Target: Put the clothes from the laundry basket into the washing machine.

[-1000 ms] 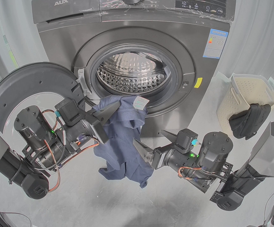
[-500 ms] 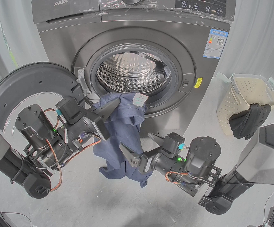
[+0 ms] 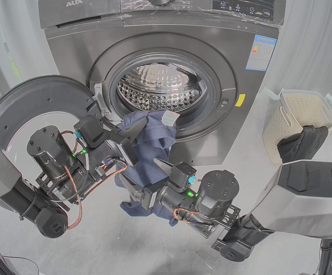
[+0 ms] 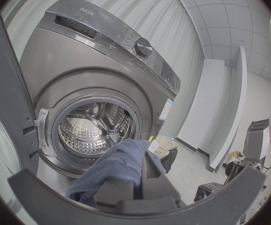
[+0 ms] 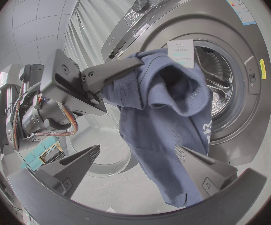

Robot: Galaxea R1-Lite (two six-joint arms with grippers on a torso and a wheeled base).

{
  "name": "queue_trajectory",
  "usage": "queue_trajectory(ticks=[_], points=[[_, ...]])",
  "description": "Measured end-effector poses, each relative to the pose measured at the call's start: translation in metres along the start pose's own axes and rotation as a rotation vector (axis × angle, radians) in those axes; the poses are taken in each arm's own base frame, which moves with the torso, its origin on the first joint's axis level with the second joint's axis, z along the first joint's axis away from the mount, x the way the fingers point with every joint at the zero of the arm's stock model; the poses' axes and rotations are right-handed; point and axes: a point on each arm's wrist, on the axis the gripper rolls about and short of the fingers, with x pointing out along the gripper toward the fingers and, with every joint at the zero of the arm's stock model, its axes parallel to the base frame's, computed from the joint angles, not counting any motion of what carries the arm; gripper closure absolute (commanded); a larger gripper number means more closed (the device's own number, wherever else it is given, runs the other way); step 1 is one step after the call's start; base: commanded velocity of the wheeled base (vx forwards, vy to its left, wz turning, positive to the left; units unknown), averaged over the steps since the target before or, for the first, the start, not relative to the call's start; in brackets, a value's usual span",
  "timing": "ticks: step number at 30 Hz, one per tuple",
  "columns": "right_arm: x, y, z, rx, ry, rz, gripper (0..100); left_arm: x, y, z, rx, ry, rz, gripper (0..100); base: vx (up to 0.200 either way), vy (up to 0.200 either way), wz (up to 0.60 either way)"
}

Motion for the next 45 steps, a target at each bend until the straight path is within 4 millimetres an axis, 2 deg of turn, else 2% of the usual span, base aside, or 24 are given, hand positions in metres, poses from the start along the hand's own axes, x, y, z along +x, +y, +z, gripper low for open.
queue_trajectory(ticks=[8, 9, 15, 23, 30, 36, 37, 45], points=[[0.017, -0.002, -0.012, -0.003, -0.017, -0.002, 0, 0.001, 0.0, -0.001, -0.001, 0.002, -0.001, 100, 0.0, 0.0, 0.0], [0.019, -0.003, -0.012, -0.003, -0.024, -0.003, 100, 0.001, 0.0, -0.001, -0.001, 0.002, -0.001, 100, 0.0, 0.0, 0.0], [0.037, -0.007, -0.013, 0.0, -0.078, -0.012, 100, 0.001, -0.001, -0.001, -0.002, 0.0, -0.004, 100, 0.0, 0.0, 0.0], [0.039, -0.008, -0.017, 0.002, -0.083, -0.02, 100, 0.001, 0.0, -0.001, -0.003, 0.002, -0.001, 100, 0.0, 0.0, 0.0], [0.016, -0.009, -0.017, -0.006, -0.01, -0.032, 100, 0.001, 0.003, -0.001, -0.012, 0.003, 0.009, 100, 0.0, 0.0, 0.0], [-0.018, -0.015, 0.002, -0.015, 0.05, -0.06, 100, 0.002, 0.005, 0.001, -0.019, -0.006, 0.017, 100, 0.0, 0.0, 0.0], [-0.024, -0.017, 0.006, -0.017, 0.055, -0.067, 100, 0.001, 0.006, 0.001, -0.021, -0.007, 0.019, 0, 0.0, 0.0, 0.0], [-0.052, -0.034, 0.035, -0.021, 0.046, -0.122, 100, 0.0, 0.008, 0.002, -0.058, -0.012, 0.029, 0, 0.0, 0.0, 0.0]])
